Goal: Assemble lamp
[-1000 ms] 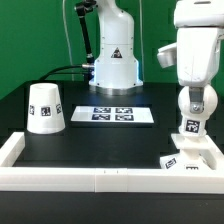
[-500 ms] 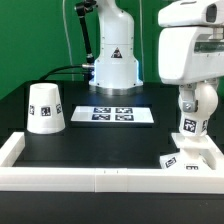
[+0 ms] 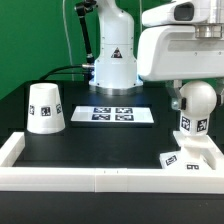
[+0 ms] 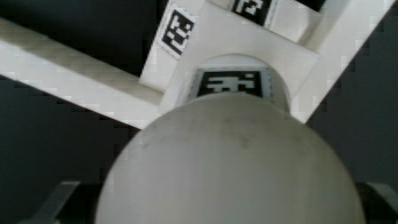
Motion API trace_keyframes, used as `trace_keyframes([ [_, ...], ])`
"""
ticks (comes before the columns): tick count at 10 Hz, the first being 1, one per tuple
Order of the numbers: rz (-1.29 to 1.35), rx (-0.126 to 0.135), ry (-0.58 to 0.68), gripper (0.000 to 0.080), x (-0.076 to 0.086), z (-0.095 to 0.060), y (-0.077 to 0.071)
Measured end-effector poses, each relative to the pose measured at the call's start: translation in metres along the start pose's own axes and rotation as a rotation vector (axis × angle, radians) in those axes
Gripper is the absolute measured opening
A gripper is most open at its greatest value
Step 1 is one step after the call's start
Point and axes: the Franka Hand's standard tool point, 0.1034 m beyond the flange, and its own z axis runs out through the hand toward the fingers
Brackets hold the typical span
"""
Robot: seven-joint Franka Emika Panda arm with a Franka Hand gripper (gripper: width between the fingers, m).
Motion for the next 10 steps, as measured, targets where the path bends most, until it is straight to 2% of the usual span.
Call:
trace_keyframes([
  [6, 0.316, -0.007, -0.002, 0.0579, -0.002, 0.001, 0.008],
  [10, 0.778, -0.002, -0.047, 0.0579, -0.013, 0.003, 0.01],
])
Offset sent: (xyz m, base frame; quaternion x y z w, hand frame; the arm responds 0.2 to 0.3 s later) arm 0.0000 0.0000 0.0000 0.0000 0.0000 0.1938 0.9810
